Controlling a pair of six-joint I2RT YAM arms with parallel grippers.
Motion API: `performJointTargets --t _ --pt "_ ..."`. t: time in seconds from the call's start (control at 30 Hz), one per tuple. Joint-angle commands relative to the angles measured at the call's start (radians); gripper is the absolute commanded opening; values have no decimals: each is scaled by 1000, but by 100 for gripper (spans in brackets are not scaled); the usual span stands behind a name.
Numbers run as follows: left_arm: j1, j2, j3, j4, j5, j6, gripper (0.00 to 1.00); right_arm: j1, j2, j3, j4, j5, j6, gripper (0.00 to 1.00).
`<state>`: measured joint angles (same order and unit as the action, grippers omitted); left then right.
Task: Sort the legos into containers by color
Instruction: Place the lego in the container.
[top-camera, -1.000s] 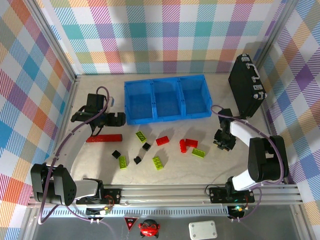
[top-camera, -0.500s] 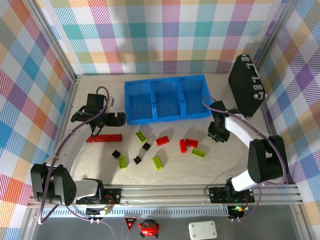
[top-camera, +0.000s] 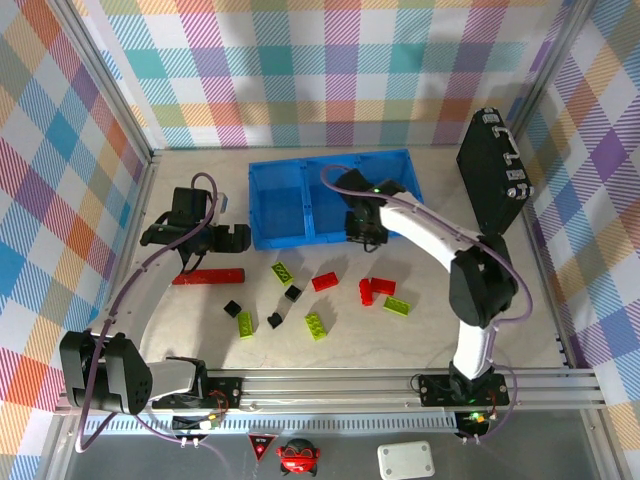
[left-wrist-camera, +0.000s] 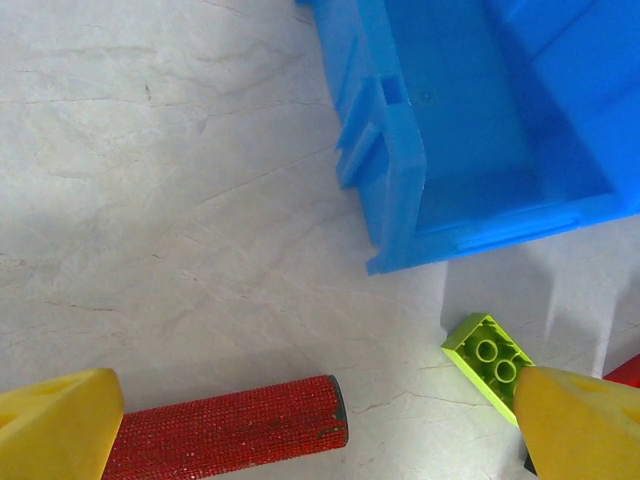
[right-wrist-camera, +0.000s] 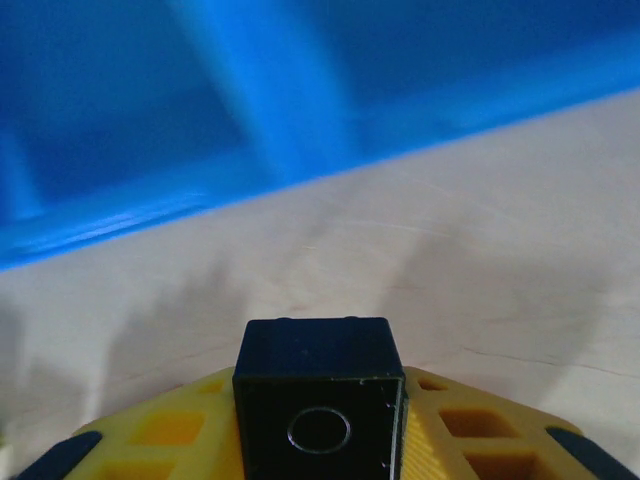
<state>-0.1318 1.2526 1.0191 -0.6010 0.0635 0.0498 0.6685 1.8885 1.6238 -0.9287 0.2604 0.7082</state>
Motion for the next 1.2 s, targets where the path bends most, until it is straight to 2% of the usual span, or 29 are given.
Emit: performJointTargets --t 0.0,0.27,0.4,0.6,1.17 --pt "-6 3 5 -36 -33 4 100 67 88 143 -83 16 18 37" --pt "-3 -11 -1 -37 -77 -5 100 194 330 520 -191 48 -12 37" --pt "-3 -16 -2 -32 -76 -11 100 220 413 629 -157 32 -40 37" --pt "-4 -19 -6 -22 -71 -13 100 224 457 647 -8 31 -81 35" --pt "-3 -38 -23 -7 -57 -18 99 224 618 703 209 82 -176 35"
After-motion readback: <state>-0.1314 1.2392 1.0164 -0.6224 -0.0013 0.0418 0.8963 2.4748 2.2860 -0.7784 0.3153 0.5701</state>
